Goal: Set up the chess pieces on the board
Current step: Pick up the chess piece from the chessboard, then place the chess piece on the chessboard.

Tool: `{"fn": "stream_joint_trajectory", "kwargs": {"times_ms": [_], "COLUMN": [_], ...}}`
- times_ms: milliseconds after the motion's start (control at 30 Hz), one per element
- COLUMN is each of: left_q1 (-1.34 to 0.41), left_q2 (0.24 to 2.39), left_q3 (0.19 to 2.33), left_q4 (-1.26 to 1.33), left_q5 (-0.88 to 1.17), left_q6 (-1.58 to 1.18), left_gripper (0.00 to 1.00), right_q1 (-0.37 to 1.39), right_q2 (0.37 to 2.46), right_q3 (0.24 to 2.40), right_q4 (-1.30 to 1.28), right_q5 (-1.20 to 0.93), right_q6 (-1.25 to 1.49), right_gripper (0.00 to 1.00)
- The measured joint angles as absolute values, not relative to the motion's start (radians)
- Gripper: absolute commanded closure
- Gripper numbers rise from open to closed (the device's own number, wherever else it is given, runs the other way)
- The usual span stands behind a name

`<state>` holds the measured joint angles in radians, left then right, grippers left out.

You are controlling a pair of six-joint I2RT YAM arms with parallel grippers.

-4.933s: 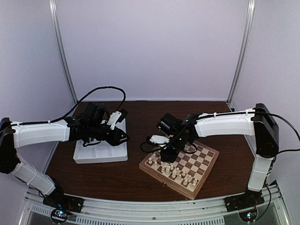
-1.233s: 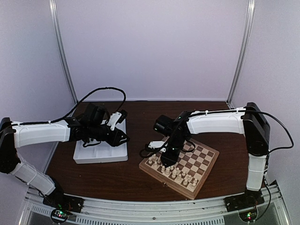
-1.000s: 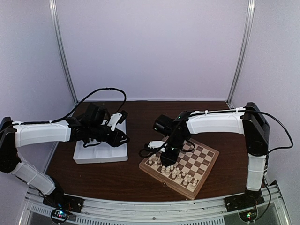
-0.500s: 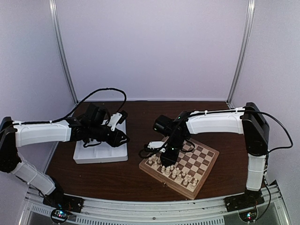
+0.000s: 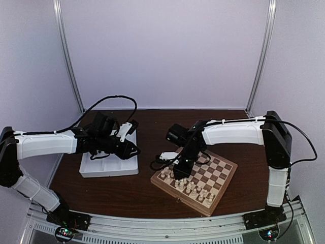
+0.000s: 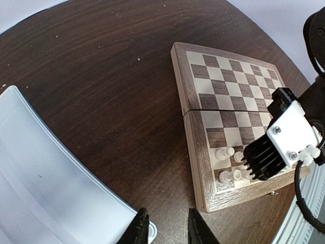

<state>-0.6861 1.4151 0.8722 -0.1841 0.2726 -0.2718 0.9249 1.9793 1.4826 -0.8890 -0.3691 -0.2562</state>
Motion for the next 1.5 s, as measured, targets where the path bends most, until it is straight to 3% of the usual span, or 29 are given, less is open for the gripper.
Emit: {"fn": "stream_joint_trajectory", "kwargs": {"times_ms": [1067, 1500], "left_q1": [-0.686, -0.686], "left_q2": [1.415, 1.447], "left_q3": [0.872, 0.874], "left_q4": [-0.183, -0.05], "left_q5": [0.273, 0.396], "left_q6": [-0.272, -0.349], "left_gripper": [0.72, 0.72], "right_q1": [0.832, 0.818], "right_q2": [1.896, 1.657], "right_q3": [1.462, 1.253], "right_q4": [-0.774, -0.405], "right_q5": [-0.316, -0.279], "right_q6": [-0.209, -0.081], "right_gripper": [0.92, 0.93]}}
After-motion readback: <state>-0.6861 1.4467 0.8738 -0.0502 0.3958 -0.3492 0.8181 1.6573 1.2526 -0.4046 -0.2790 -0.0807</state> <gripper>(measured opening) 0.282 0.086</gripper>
